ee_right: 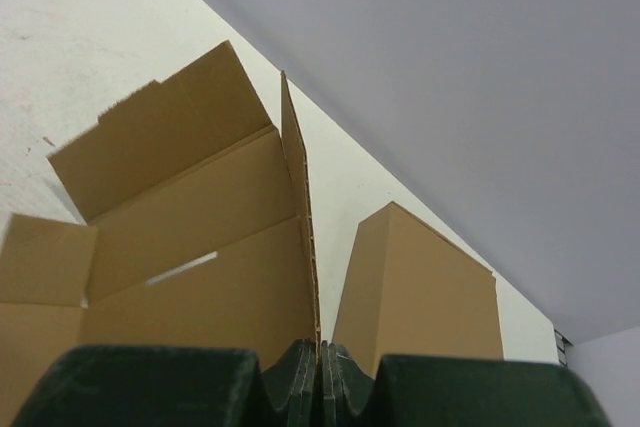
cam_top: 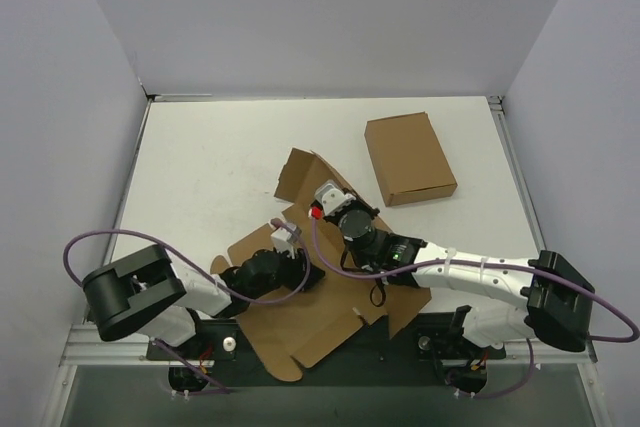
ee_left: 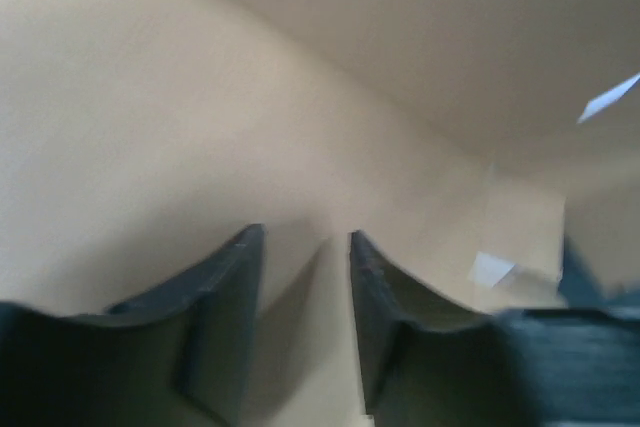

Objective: Fold the paper box

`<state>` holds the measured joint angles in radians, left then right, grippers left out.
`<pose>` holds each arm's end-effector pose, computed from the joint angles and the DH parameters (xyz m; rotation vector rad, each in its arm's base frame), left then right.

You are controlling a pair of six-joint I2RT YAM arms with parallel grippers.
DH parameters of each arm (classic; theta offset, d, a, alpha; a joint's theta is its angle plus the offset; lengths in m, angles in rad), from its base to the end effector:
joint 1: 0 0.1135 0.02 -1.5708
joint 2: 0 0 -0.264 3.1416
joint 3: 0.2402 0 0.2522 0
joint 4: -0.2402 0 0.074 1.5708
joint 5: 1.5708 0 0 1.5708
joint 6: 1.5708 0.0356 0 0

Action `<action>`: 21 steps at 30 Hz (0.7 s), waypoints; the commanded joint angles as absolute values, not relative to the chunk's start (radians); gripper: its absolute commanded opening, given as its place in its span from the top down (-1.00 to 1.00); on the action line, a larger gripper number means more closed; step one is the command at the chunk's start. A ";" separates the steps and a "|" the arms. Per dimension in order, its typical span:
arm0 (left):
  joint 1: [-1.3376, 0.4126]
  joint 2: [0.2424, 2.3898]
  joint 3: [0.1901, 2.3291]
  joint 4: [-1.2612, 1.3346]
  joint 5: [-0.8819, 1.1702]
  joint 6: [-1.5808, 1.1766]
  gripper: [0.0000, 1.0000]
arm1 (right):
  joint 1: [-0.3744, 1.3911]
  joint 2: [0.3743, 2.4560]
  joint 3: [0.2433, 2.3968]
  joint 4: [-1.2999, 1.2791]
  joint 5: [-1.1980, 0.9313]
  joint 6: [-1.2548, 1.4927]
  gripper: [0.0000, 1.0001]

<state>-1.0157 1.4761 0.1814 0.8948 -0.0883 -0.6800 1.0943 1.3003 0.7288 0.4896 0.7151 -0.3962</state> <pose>0.1188 -0.1856 0.1144 0.2921 2.0941 -0.9889 0.1531 0.2456 0.2776 -0.6565 1.4951 -0.0556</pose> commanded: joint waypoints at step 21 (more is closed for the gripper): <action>-0.443 1.426 0.511 0.437 0.288 -0.350 -0.59 | 1.098 1.137 0.635 0.419 0.623 -0.393 1.00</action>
<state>-0.4473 1.3750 0.4541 0.3893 0.2134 -0.4160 1.1057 1.1675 0.6147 0.4301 0.6338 -0.3737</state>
